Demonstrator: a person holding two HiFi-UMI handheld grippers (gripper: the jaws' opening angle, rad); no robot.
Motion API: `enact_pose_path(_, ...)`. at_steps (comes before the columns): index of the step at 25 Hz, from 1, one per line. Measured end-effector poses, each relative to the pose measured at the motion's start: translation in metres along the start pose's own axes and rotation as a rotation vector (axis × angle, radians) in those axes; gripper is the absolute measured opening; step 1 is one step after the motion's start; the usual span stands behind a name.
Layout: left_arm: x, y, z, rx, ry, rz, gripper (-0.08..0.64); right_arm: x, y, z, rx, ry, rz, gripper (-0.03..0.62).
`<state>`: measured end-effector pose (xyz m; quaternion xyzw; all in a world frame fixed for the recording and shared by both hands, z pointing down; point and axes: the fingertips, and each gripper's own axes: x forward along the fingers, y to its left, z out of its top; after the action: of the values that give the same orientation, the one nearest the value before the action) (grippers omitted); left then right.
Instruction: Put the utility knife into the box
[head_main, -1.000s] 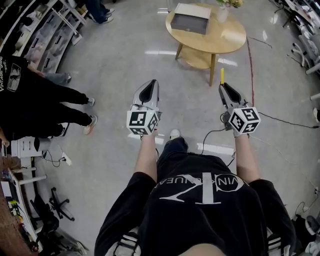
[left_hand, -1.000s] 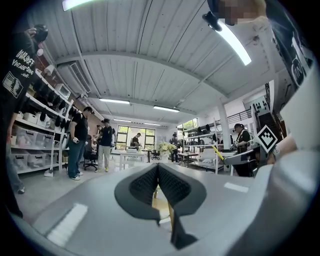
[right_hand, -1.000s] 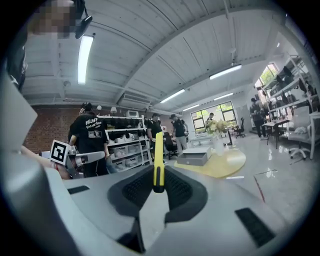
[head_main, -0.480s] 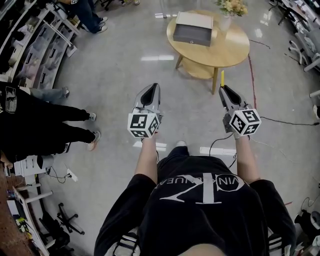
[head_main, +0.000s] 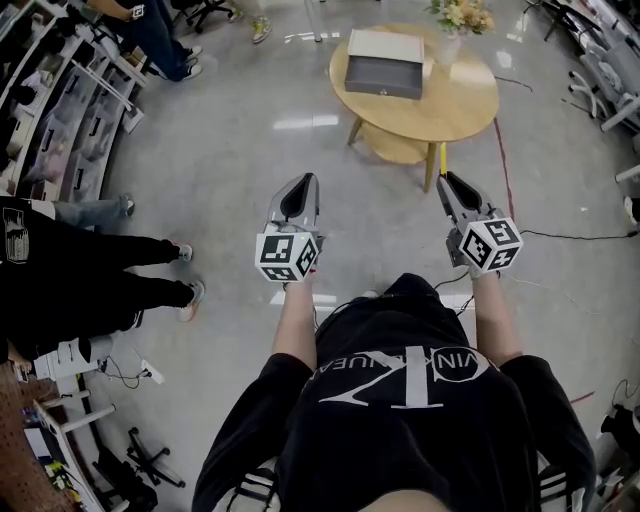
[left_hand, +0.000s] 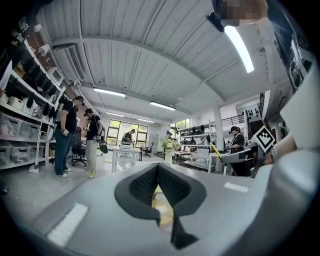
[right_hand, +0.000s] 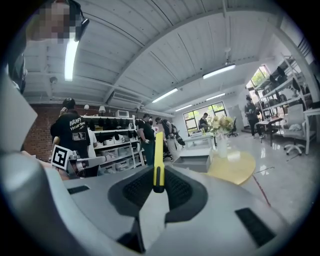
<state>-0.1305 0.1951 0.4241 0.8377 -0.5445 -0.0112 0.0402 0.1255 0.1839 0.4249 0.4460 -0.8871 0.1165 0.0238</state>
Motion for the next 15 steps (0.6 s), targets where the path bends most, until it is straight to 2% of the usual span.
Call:
enact_pose_path(5, 0.013, 0.004, -0.004, -0.004, 0.013, -0.019, 0.011, 0.013, -0.009, 0.006, 0.006, -0.002, -0.01, 0.075)
enact_pose_path(15, 0.072, 0.039, -0.006, -0.009, 0.021, -0.003, 0.011, 0.083, -0.036, 0.015, -0.005, 0.01, 0.041, 0.075)
